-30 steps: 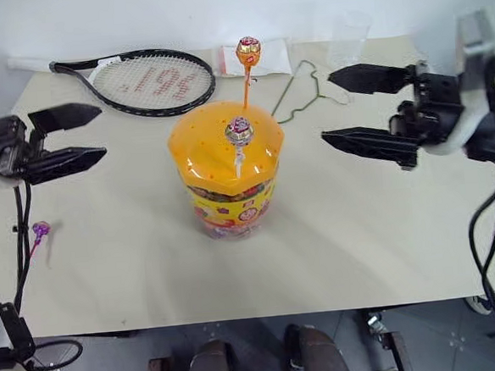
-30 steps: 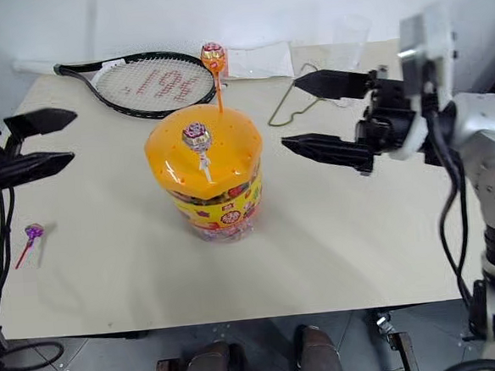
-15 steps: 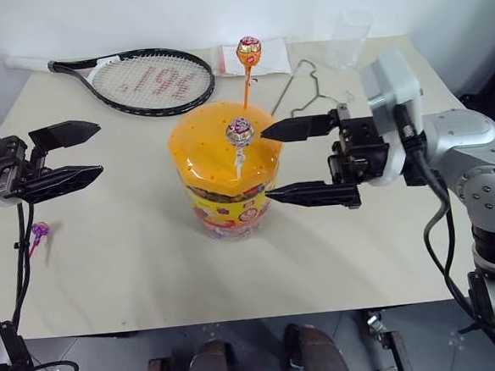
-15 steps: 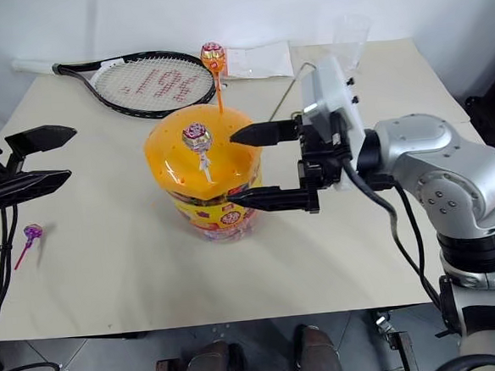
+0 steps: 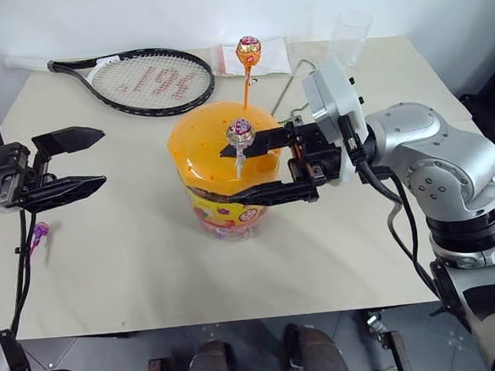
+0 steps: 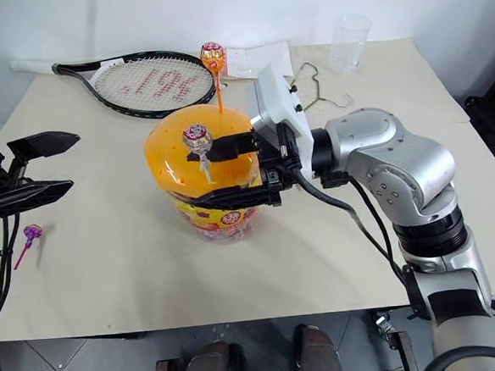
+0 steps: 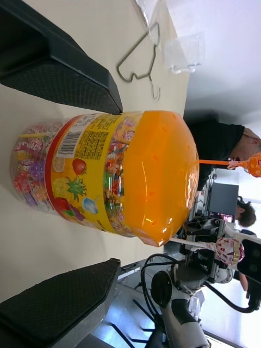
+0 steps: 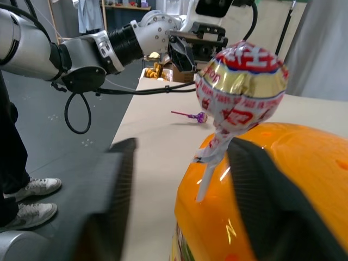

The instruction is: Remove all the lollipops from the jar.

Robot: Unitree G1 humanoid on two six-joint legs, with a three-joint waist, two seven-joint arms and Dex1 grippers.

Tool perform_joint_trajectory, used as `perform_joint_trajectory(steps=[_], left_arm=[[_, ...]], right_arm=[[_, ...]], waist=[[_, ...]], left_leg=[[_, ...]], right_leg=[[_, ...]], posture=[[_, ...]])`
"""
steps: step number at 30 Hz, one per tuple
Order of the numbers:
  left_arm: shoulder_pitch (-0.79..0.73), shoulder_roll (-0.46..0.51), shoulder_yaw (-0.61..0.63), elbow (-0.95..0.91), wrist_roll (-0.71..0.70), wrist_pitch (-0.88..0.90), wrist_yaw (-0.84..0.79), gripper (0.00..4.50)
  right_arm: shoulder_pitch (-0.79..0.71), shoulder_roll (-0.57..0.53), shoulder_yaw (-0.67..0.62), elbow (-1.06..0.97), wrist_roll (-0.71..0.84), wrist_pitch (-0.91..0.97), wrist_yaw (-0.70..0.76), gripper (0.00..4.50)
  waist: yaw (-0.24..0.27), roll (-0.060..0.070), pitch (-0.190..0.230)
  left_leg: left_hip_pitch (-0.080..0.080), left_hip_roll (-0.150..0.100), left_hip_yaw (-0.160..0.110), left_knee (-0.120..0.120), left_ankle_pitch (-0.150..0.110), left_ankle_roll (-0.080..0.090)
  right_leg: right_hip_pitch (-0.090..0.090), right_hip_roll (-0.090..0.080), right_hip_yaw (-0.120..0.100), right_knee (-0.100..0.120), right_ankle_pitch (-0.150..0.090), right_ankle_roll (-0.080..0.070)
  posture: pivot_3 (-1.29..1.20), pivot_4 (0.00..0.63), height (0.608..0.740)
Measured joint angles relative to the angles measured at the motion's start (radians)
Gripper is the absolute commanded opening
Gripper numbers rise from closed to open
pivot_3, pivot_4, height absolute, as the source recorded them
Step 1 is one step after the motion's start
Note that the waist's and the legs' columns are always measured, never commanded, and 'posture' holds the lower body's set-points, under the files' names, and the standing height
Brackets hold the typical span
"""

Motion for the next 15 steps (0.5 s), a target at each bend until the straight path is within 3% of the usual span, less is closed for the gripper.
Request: perform_joint_trajectory(steps=[5, 15], left_arm=[[0.002, 0.000, 0.003, 0.000, -0.011, -0.003, 0.000, 4.50], [-0.030, 0.000, -0.024, 0.038, -0.011, -0.032, -0.001, 4.50]], right_arm=[[-0.015, 0.032, -0.007, 0.050, -0.014, -0.031, 0.001, 0.10], [-0.099, 0.062, -0.062, 0.133, -0.027, -0.084, 0.008, 0.04]], waist=[[-0.001, 0.000, 0.000], [-0.001, 0.000, 0.000]], left_leg=[[0.000, 0.000, 0.000, 0.000, 0.000, 0.000], [0.000, 0.000, 0.000, 0.000, 0.000, 0.000]], right_leg=[[0.000, 0.000, 0.000, 0.000, 0.000, 0.000], [0.000, 0.000, 0.000, 0.000, 0.000, 0.000]], posture=[[0.00, 0.150, 0.740], [0.00, 0.150, 0.740]])
